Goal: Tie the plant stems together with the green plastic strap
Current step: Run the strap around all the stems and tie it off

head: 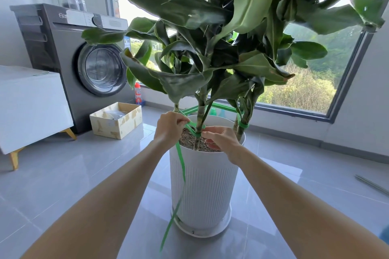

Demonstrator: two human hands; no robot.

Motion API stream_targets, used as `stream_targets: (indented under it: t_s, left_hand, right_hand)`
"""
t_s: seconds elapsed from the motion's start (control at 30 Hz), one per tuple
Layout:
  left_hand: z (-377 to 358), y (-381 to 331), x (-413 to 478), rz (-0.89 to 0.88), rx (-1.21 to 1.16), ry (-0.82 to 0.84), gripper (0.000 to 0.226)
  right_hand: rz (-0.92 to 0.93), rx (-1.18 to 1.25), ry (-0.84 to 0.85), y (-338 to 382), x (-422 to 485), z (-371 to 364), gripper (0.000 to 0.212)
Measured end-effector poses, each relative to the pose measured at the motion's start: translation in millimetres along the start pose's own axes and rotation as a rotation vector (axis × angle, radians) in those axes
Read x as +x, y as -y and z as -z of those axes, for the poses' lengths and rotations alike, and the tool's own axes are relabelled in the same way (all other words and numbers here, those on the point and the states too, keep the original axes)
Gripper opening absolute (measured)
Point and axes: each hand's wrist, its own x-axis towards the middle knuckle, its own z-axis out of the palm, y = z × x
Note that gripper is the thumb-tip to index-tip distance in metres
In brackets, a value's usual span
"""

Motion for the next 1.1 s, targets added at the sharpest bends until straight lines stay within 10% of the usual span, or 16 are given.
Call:
stream_targets:
  t_s: [1.1]
  left_hand:
    - [1.6,-3.4,-3.0,-0.04,0.011,-0.032,0.018]
  right_hand:
    - [0.073,0.004,-0.017,-2.6,1.8,-3.8,0.029]
